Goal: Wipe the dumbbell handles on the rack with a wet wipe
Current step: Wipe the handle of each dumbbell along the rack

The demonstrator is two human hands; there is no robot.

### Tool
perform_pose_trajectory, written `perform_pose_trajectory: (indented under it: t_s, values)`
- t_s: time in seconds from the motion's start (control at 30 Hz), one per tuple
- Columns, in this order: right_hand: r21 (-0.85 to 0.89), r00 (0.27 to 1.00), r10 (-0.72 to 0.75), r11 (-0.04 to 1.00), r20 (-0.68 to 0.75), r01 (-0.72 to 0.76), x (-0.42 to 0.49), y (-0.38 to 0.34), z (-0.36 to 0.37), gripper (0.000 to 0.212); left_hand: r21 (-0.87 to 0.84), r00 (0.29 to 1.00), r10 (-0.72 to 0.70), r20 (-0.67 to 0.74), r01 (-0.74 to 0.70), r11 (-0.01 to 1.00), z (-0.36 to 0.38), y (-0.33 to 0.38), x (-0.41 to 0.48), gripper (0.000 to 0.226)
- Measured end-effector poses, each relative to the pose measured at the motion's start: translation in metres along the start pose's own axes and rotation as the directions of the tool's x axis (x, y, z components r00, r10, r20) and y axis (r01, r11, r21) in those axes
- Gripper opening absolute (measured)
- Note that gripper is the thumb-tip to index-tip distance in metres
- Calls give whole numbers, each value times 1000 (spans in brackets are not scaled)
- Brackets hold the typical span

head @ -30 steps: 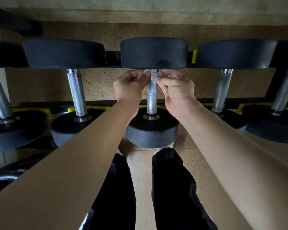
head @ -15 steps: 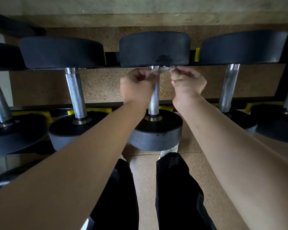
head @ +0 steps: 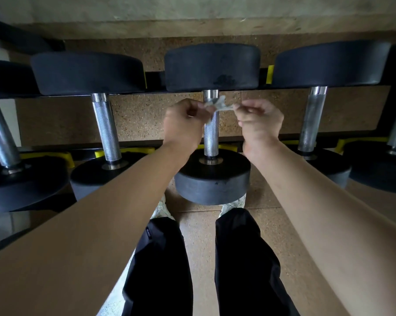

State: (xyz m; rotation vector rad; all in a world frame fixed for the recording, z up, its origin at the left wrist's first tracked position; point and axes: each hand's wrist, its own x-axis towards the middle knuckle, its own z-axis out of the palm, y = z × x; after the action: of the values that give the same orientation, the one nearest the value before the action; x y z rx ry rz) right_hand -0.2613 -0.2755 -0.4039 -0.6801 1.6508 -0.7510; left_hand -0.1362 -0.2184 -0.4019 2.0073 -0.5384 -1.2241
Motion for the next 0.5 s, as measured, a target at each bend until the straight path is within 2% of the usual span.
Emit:
perform_pose_trajectory:
  t_s: [0.13,0.2,0.4,0.5]
  values:
    - [-144,982,-49,987,181,76,-12,10,0,22,37,983,-144,-110,149,988,-5,-13,6,23]
    - [-217,971,-89,966,220,138,-13,15,0,23,56,973,-198,-115,205,977,-6,-17,7,27]
    - [-246,977,-87,960,196,135,-6,20,-16,24,175,999,-36,-25,40,984,-7,-15,-6,16]
    - [-283,959,-91,944,268,169,-13,24,-16,22,228,996,-85,-26,89,969,-14,-24,-7,19]
